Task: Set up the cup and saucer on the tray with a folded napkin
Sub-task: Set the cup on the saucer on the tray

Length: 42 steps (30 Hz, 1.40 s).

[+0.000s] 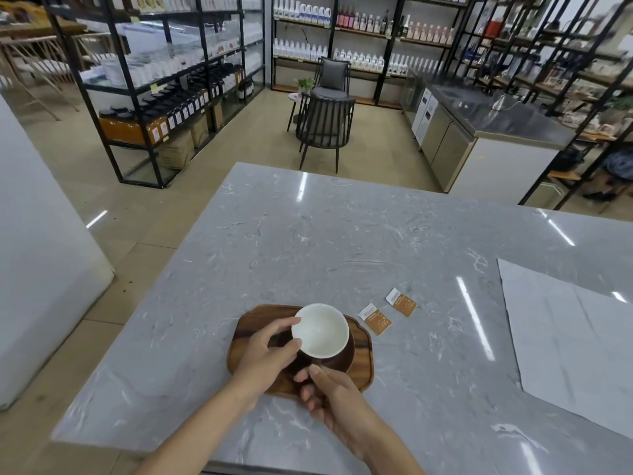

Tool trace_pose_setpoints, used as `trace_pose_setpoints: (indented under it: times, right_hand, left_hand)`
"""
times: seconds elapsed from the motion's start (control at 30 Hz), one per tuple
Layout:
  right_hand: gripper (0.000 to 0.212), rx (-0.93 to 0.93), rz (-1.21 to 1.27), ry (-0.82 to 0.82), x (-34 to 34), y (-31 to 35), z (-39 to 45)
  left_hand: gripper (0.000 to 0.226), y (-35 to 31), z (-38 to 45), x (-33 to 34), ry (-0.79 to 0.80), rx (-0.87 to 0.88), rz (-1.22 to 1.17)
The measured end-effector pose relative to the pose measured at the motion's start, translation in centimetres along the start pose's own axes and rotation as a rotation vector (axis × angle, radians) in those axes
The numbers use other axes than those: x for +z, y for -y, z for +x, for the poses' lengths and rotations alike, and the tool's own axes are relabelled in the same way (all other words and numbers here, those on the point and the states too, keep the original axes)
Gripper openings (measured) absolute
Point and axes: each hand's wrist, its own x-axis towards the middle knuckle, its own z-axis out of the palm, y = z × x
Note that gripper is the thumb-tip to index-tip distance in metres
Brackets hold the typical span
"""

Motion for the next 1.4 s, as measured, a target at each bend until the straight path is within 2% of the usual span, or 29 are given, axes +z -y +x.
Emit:
trace_pose_setpoints:
  times: [0.17, 0.27, 0.33, 0.37, 0.5, 0.73, 1.4]
  right_hand:
    - [0.036, -0.059, -0.343, -0.032, -1.5, 1.3, -0.6]
    - [0.037, -0.202, -0.480, -0.288, -3.9, 2.3, -1.0]
    - [0.026, -0.309, -0.527, -0.454, -5.1, 2.7, -1.0]
    - [0.021, -0.349, -0.507, -0.447, -5.4, 3.0, -0.9]
    - [0.045, -0.480, -0.579, -0.262, -5.0, 3.5, -0.1]
    - [0.056, -0.436, -0.605, -0.288, -4.9, 2.7, 1.3]
    - [0.054, -0.386, -0.630, -0.340, -3.8, 1.9, 1.6]
  left_hand:
    - [0.036, -0.6, 0.7, -1.2, 0.048, 0.069, 0.152]
    - [0.060, -0.7, 1.1, -2.1, 0.067, 0.098, 0.236]
    - [0.078, -0.7, 1.6, -2.5, 0.132, 0.105, 0.280]
    - [0.083, -0.8, 1.8, -2.6, 0.177, 0.105, 0.292]
    - [0.079, -0.6, 2.2, -2.1, 0.263, 0.126, 0.286]
    - [0.081, 0.3, 2.0, -2.1, 0.208, 0.134, 0.244]
    - [0.078, 0.8, 1.4, -1.7, 0.165, 0.149, 0.192]
